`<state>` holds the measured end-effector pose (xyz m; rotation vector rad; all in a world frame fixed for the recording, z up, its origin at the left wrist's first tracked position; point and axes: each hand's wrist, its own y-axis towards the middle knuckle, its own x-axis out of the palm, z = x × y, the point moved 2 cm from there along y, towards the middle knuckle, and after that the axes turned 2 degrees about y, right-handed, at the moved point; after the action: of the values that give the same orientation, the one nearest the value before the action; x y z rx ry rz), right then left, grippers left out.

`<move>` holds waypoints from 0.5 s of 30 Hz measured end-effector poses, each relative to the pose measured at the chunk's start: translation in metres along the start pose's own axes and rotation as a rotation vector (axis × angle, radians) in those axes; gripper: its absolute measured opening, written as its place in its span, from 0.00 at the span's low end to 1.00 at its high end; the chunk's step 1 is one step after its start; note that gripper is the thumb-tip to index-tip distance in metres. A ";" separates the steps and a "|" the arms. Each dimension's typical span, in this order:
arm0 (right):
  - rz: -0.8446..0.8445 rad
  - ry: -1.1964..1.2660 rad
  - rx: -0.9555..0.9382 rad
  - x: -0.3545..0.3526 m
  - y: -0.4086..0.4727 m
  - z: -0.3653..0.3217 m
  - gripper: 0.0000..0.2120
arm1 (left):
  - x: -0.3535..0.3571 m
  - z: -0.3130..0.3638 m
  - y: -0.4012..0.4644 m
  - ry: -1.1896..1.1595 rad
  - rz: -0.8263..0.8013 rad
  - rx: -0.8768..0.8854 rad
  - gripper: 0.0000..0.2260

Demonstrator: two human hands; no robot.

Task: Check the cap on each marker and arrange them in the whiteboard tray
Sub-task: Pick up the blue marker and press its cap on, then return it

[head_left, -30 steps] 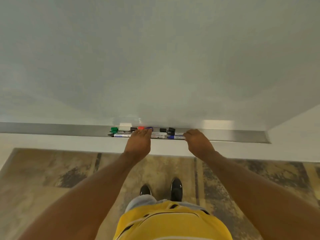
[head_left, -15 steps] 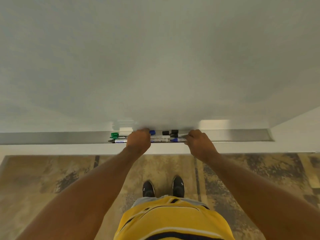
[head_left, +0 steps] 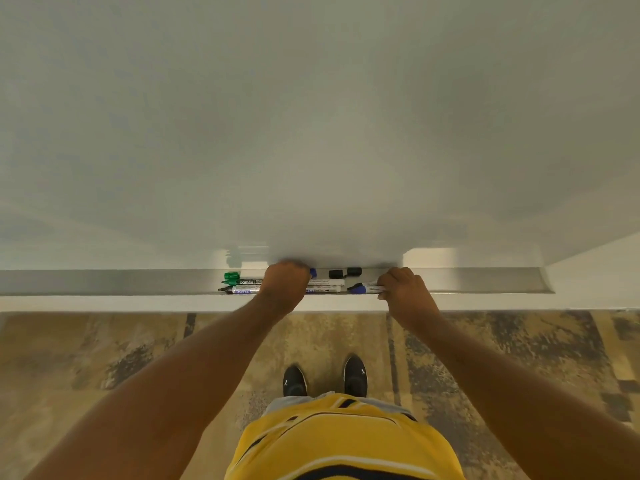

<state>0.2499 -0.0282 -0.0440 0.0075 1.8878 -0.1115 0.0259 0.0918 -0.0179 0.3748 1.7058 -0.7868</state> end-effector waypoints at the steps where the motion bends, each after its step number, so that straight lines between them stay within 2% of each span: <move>1: 0.020 0.016 0.002 -0.001 0.000 0.000 0.09 | -0.001 0.000 0.001 0.023 -0.004 0.012 0.08; 5: 0.106 0.083 0.023 -0.009 0.001 -0.002 0.06 | -0.004 0.002 0.004 0.078 -0.016 0.070 0.07; 11: 0.155 0.141 0.064 -0.011 -0.003 -0.004 0.07 | 0.000 0.005 0.002 0.039 0.020 0.076 0.05; 15: 0.170 0.150 0.076 -0.012 -0.007 -0.004 0.07 | -0.004 0.006 0.003 0.025 0.054 0.172 0.13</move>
<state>0.2489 -0.0344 -0.0307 0.2332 2.0228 -0.0676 0.0337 0.0905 -0.0163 0.5491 1.6492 -0.8952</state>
